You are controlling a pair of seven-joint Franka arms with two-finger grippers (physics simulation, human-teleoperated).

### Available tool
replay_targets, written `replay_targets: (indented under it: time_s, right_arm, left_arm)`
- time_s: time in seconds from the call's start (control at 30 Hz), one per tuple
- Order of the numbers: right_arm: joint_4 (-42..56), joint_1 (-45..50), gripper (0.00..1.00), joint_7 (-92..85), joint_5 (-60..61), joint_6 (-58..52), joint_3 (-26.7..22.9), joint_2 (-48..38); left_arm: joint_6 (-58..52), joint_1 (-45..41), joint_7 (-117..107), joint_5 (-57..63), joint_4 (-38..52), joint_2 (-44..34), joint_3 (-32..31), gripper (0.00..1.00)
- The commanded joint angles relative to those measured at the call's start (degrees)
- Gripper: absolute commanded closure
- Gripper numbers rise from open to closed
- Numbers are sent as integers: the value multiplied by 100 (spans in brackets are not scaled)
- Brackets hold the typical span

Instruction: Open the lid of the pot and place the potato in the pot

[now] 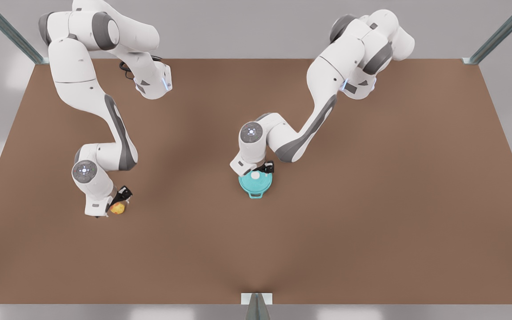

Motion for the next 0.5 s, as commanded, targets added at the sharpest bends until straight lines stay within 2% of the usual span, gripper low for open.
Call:
replay_targets:
  time_s: [0.0,0.3,0.47]
  right_arm:
    - [7,1,0,-1224,4,-52,0,11]
    - [226,1,0,-1145,13,-1185,-9,310]
    - [824,10,0,-1153,39,-1686,-9,635]
  left_arm:
    - [433,7,-2021,125,9,86,14,0]
    - [583,-107,-2074,204,-202,113,14,0]
    - [592,-107,-2074,292,-228,183,14,0]
